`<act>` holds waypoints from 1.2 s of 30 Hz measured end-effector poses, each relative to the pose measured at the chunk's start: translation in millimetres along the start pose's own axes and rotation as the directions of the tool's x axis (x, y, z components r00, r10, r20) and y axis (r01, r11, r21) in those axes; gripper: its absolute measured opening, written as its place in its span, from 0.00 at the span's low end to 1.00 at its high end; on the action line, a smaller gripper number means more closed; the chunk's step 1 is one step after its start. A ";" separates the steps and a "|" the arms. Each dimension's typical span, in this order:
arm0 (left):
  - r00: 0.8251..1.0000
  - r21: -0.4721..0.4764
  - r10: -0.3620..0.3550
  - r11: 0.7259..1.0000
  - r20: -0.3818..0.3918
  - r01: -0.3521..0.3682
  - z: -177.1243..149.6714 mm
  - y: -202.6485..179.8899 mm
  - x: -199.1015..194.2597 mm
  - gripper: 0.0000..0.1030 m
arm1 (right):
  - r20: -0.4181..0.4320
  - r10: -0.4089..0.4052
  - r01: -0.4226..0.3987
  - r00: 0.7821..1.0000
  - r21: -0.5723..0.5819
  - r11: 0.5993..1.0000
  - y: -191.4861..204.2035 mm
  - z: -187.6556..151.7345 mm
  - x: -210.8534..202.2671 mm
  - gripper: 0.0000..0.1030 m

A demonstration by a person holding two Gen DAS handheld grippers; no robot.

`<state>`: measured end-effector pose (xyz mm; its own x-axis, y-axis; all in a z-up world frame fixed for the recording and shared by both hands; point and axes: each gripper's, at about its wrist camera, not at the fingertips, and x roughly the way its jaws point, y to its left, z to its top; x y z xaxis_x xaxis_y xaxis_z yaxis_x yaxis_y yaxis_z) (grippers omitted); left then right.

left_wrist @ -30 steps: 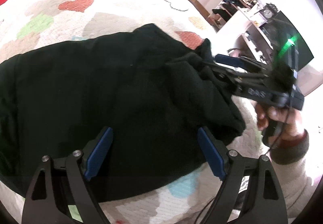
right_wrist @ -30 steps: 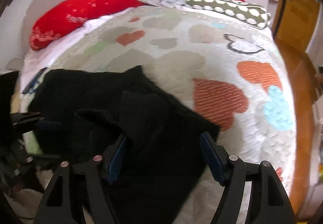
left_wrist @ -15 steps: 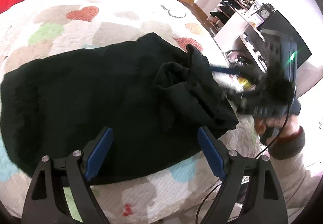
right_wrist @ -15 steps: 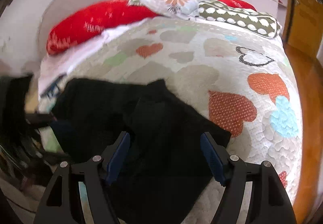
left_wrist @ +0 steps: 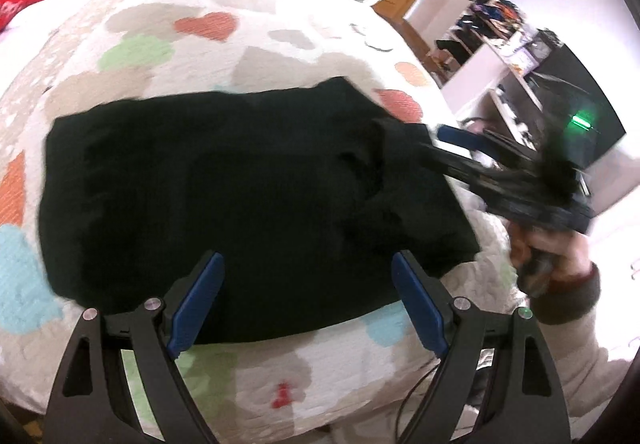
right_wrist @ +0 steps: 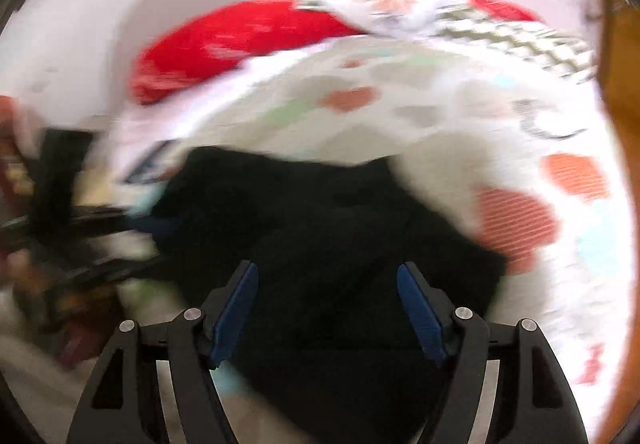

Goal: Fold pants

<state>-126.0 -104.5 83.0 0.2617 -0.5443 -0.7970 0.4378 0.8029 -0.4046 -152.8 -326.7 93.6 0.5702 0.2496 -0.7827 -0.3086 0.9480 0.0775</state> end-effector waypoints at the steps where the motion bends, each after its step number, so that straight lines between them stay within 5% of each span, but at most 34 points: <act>1: 1.000 0.014 -0.010 1.000 -0.001 0.010 0.5 -5.9 2.1 0.83 | -0.009 -0.045 0.045 0.999 -0.001 0.999 -4.2 1.6 5.7 0.67; 3: 1.000 0.032 -0.024 0.999 -0.015 0.024 0.6 -16.0 8.9 0.83 | -0.044 -0.055 0.054 0.998 -0.024 0.998 -1.2 4.0 26.4 0.35; 9: 0.999 0.063 0.003 0.998 -0.045 -0.001 0.5 -25.1 19.5 0.83 | -0.050 0.016 -0.018 0.999 -0.038 0.999 19.4 7.2 48.7 0.09; 11: 0.999 0.053 0.003 0.999 -0.034 -0.001 0.8 -20.5 15.4 0.83 | -0.035 0.032 -0.033 0.999 -0.027 0.999 14.4 4.5 34.7 0.13; 15: 1.000 0.007 0.021 1.000 -0.013 -0.021 1.0 -6.4 11.5 0.83 | -0.011 0.095 -0.096 0.995 -0.033 0.995 15.1 -7.4 1.5 0.50; 19: 0.996 -0.016 0.092 0.996 0.014 -0.092 0.2 3.6 9.8 0.83 | -0.062 0.161 -0.165 0.985 -0.066 0.984 40.9 -32.4 7.2 0.51; 22: 0.992 -0.034 0.121 0.992 0.024 -0.120 -1.1 8.5 7.5 0.83 | -0.101 0.065 -0.082 0.993 -0.166 0.983 63.3 -40.7 24.6 0.52; 26: 0.983 -0.032 0.178 0.984 0.050 -0.176 -2.7 12.5 2.6 0.83 | -0.048 0.114 -0.119 0.992 -0.121 0.986 58.4 -21.3 -2.8 0.53; 30: 0.980 -0.053 0.190 0.981 0.066 -0.187 -3.3 19.5 -4.3 0.83 | 0.021 0.106 -0.103 0.994 -0.105 0.989 57.1 -11.3 -18.9 0.66; 36: 0.974 -0.076 0.215 0.975 0.073 -0.210 -8.2 29.4 -11.9 0.83 | -0.061 0.088 -0.091 0.994 -0.053 0.994 54.6 -23.1 24.3 0.66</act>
<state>-123.3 -72.4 76.9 0.4120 -0.3753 -0.8304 0.3066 0.9152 -0.2615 -173.4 -273.5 64.5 0.4935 0.3194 -0.8090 -0.3995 0.9094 0.1154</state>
